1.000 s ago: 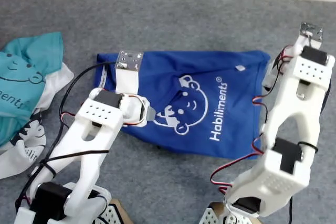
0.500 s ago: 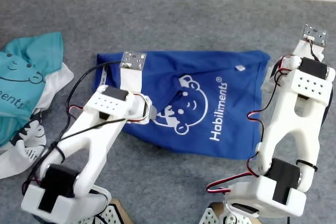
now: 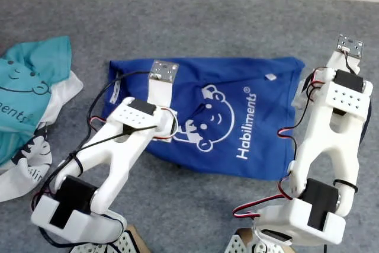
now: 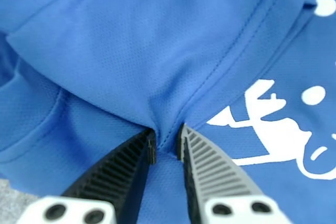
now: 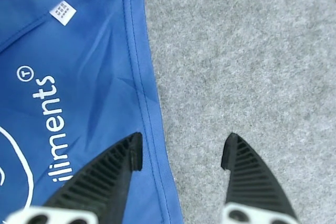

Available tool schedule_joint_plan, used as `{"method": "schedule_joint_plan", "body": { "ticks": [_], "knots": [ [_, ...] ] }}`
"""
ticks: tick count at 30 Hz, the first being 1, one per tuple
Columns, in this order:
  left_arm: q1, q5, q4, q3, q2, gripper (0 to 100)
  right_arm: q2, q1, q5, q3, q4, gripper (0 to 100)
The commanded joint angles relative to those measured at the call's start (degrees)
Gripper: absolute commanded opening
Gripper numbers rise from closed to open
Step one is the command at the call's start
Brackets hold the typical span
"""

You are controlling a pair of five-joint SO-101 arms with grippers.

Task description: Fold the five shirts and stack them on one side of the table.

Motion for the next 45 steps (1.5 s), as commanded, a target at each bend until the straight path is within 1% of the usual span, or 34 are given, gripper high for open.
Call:
{"method": "schedule_joint_plan", "body": {
  "ticks": [1,4,8,10,12,14,19,23,25,27,29,34,37,40,45],
  "knots": [
    [0.92,-0.09,-0.79,-2.24,-1.10,8,-3.03,-0.75,0.18,-0.48,-0.92,24.2],
    [0.84,0.00,-0.79,-2.24,-2.42,8,-3.03,-0.75,0.18,-0.48,-1.10,24.2],
    [0.84,5.71,-0.79,-2.24,-5.14,8,-3.03,-1.27,0.18,-0.40,-1.10,24.2],
    [0.84,7.47,-0.79,-2.33,-6.90,8,-3.03,-1.36,0.18,0.31,-1.19,24.1],
    [0.84,7.56,-0.79,-2.68,-8.57,7,-3.03,-1.89,0.18,0.48,-1.19,24.1],
    [0.57,7.56,-0.79,-3.82,-9.54,5,-3.03,-2.24,0.18,1.01,-1.89,24.1],
    [0.40,7.56,-0.70,-7.69,-9.71,5,-2.95,-3.03,0.18,3.65,-9.27,24.1],
    [-0.48,7.56,-0.79,-11.12,-9.71,5,-2.24,-3.12,-0.18,5.23,-17.63,24.1],
    [-1.36,7.56,-0.79,-12.70,-9.71,5,-0.13,-3.30,-3.60,4.62,-18.86,24.1],
    [-2.24,7.56,-0.79,-13.85,-9.71,5,3.12,-4.35,-7.03,0.48,-18.59,24.1],
    [-3.30,7.56,-0.88,-14.73,-9.71,5,7.43,-5.41,-8.88,-4.09,-18.33,24.1],
    [-6.20,7.65,-0.88,-16.13,-9.63,5,18.95,-8.84,-13.63,-18.24,-13.41,24.1],
    [-6.46,7.65,-1.23,-14.99,-9.54,5,24.57,-9.71,-17.32,-26.68,-11.38,24.1],
    [-6.46,7.65,-4.84,-12.62,-9.54,5,28.88,-9.71,-20.92,-32.92,-9.89,24.1],
    [-6.55,7.65,-5.98,-11.30,-9.54,5,34.33,-9.45,-22.59,-38.90,-7.69,24.1]
  ]
}}
